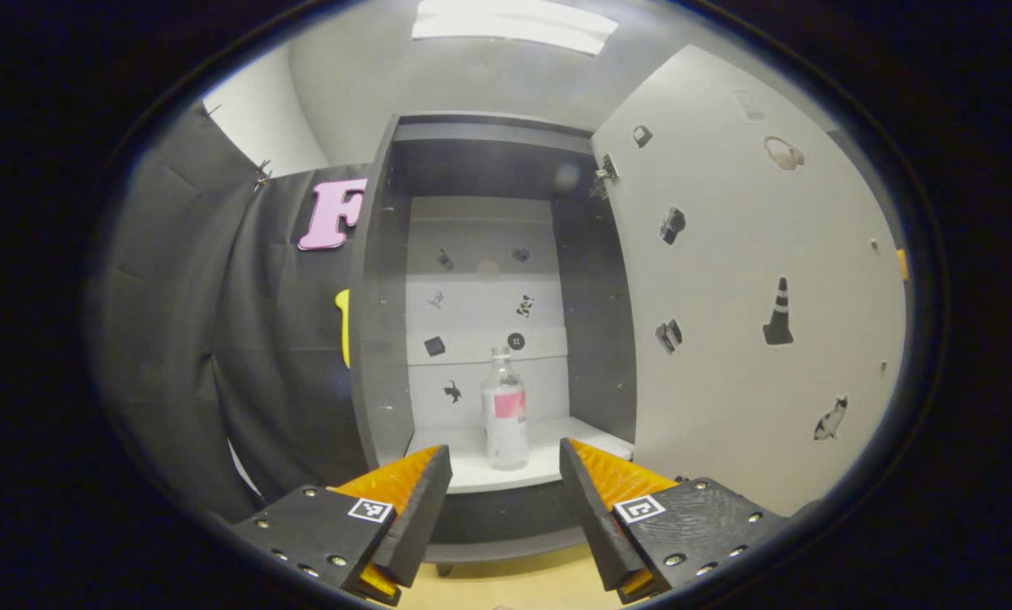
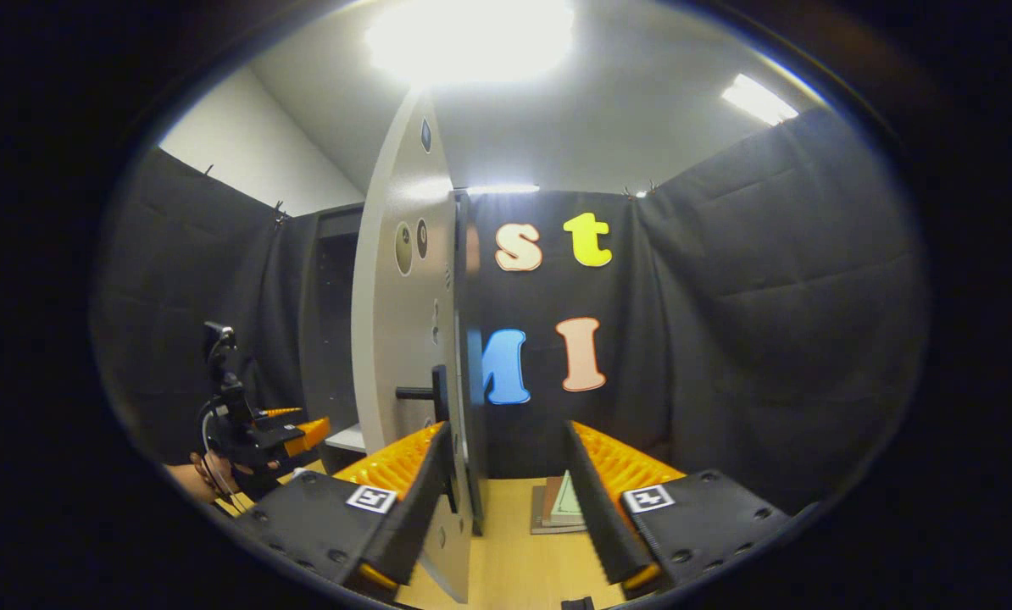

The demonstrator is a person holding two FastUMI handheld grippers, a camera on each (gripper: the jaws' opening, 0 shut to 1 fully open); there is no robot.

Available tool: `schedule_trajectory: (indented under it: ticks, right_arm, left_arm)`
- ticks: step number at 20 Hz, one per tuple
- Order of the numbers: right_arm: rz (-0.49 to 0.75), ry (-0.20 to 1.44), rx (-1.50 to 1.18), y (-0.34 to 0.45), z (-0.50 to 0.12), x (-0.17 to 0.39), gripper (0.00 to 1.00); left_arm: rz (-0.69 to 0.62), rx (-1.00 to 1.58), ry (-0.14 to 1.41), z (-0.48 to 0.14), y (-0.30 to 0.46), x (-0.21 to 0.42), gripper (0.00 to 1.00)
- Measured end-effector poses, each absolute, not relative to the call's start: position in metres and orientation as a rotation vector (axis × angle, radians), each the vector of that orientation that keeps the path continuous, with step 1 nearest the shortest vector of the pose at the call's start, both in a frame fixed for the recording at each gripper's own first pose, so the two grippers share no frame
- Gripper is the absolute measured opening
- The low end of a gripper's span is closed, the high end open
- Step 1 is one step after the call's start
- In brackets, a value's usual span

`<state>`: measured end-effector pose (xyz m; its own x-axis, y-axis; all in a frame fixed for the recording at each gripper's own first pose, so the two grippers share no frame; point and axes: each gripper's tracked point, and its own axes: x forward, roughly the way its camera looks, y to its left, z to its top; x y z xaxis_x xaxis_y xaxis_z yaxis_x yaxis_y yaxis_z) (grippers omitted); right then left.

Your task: Open the cabinet door with the right hand, grasp the bottle in the cabinet with the left hand and place it on the coaster, then close the cabinet door with the right hand.

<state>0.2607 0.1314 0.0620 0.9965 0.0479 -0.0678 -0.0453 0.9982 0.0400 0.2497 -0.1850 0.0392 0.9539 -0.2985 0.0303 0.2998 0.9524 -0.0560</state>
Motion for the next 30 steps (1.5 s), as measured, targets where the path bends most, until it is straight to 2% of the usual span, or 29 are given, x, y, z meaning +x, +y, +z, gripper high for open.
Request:
schedule_trajectory:
  ticks: [2,3,4,6,13,15,16,17,18,23,27,30]
  right_arm:
    - [-0.056,0.092,-0.007,0.109,0.047,0.259,0.96]
    - [-0.093,0.111,-0.024,0.101,0.039,0.258,0.96]
    - [-0.12,0.132,-0.032,0.098,0.03,0.258,0.92]
    - [-0.167,0.165,-0.034,0.09,0.017,0.26,0.97]
    - [-0.31,0.243,-0.077,0.069,-0.009,0.263,0.93]
    - [-0.333,0.262,-0.089,0.068,-0.014,0.263,0.94]
    - [-0.343,0.273,-0.097,0.068,-0.017,0.263,0.97]
    - [-0.354,0.282,-0.105,0.068,-0.02,0.263,0.94]
    - [-0.361,0.292,-0.113,0.068,-0.023,0.261,0.99]
    - [-0.418,0.341,-0.108,0.057,-0.04,0.259,0.99]
    - [-0.415,0.335,-0.054,0.052,-0.042,0.261,0.99]
    - [-0.397,0.329,-0.022,0.049,-0.042,0.264,0.99]
  left_arm:
    - [-0.317,-0.05,-0.027,0.041,-0.191,0.272,0.77]
    - [-0.321,-0.046,-0.028,0.042,-0.193,0.283,0.77]
    - [-0.327,-0.044,-0.027,0.039,-0.197,0.294,0.77]
    - [-0.339,-0.05,-0.021,0.034,-0.205,0.316,0.77]
    - [-0.375,-0.056,-0.014,0.012,-0.229,0.38,0.79]
    - [-0.38,-0.065,0.001,0.003,-0.233,0.395,0.8]
    - [-0.382,-0.068,0.008,-0.001,-0.234,0.402,0.8]
    - [-0.38,-0.07,0.011,-0.004,-0.234,0.408,0.79]
    - [-0.379,-0.07,0.014,-0.007,-0.235,0.415,0.77]
    - [-0.371,-0.082,0.008,-0.012,-0.236,0.435,0.79]
    - [-0.402,-0.115,0.003,-0.011,-0.242,0.436,0.79]
    - [-0.399,-0.129,-0.006,-0.009,-0.237,0.433,0.67]
